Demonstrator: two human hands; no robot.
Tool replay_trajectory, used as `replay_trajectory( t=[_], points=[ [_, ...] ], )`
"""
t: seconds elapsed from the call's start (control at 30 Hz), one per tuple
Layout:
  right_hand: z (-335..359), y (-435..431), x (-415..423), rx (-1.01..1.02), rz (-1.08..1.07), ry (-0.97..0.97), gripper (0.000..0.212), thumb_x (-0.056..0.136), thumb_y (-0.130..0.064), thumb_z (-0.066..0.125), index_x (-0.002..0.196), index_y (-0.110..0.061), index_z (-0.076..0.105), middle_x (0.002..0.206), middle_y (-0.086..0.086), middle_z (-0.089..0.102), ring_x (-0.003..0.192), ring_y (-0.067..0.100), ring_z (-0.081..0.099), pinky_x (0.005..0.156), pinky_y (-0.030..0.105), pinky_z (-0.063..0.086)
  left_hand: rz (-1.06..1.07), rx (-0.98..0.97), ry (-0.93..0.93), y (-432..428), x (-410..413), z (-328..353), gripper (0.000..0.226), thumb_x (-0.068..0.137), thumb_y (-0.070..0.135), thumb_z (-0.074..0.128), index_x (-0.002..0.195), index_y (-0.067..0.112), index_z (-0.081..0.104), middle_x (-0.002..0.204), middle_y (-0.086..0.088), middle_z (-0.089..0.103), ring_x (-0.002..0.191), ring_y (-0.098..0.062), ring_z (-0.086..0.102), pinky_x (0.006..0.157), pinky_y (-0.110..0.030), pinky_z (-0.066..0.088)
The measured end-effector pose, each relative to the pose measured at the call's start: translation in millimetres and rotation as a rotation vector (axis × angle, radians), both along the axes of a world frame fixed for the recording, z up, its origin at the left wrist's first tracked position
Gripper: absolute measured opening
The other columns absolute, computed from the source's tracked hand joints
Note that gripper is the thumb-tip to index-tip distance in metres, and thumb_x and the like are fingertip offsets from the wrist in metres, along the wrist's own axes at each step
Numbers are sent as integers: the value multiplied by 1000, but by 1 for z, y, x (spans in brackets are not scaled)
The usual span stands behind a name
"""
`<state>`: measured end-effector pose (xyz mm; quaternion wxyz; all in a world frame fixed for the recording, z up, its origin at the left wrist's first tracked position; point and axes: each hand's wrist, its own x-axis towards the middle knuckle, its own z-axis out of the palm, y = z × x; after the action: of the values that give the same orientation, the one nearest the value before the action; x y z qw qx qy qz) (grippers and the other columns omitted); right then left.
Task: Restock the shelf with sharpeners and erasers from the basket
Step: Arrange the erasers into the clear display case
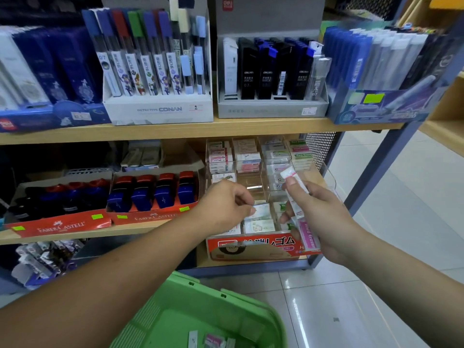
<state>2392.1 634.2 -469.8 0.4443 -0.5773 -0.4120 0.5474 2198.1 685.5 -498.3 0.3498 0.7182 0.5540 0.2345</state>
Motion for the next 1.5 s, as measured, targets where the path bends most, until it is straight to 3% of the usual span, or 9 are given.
replay_trajectory(
  t=[0.1,0.17,0.27,0.37,0.7,0.8,0.93,1.07,1.5],
  points=[
    [2,-3,-3,-49,52,30,44,97,-60,56,117,-22,67,108,32,69,101,50,71,89,70,55,-63,63,157,0,4,-3,11,96,25,72,104,26,80,94,19,61,91,-4,61,78,-21,51],
    [0,-3,-2,-90,58,44,54,97,-64,52,115,-15,67,96,35,68,88,46,75,88,62,59,-62,160,163,-2,5,-3,17,99,22,67,113,25,77,100,18,54,92,-4,57,75,-15,43],
    [-5,1,1,-121,103,41,61,102,-65,41,109,-9,65,75,20,61,56,23,64,54,34,51,53,110,-196,-6,12,8,21,104,17,58,120,24,70,101,14,61,78,-2,60,59,-8,44],
    [-6,1,-2,-124,157,-1,60,105,-62,38,104,-9,66,72,16,61,52,21,61,47,27,45,71,-38,-475,-11,17,20,19,106,21,55,110,18,73,84,7,70,64,0,62,55,-12,46],
    [-3,1,-3,-114,52,-71,43,103,-58,47,103,-22,70,80,11,78,64,25,76,56,33,60,9,12,-316,-3,-9,16,16,99,19,69,112,26,75,89,-3,71,66,-4,62,61,-17,53],
    [-1,5,3,-244,-8,103,41,105,-59,47,111,-25,70,96,11,81,85,34,79,78,48,64,154,22,-283,2,-19,13,10,97,21,71,105,27,74,85,-4,72,67,-6,66,63,-25,59],
    [-2,12,0,-312,63,192,22,102,-27,55,108,-9,66,77,8,63,68,23,64,54,30,48,287,162,-144,9,-41,7,12,94,22,74,105,28,74,87,7,72,78,-3,69,70,-24,61],
    [-7,16,-13,-329,177,106,6,102,-14,57,103,-11,62,89,11,65,67,19,68,53,30,49,407,276,-68,18,-63,5,11,92,22,76,100,29,73,87,14,69,78,1,64,68,-16,54],
    [-14,4,-7,-207,342,-53,28,95,0,70,120,-13,71,98,11,78,82,21,73,58,34,56,182,95,-277,-1,-20,11,10,89,12,79,98,16,74,88,-2,73,72,-5,68,64,-20,57]
  ],
)
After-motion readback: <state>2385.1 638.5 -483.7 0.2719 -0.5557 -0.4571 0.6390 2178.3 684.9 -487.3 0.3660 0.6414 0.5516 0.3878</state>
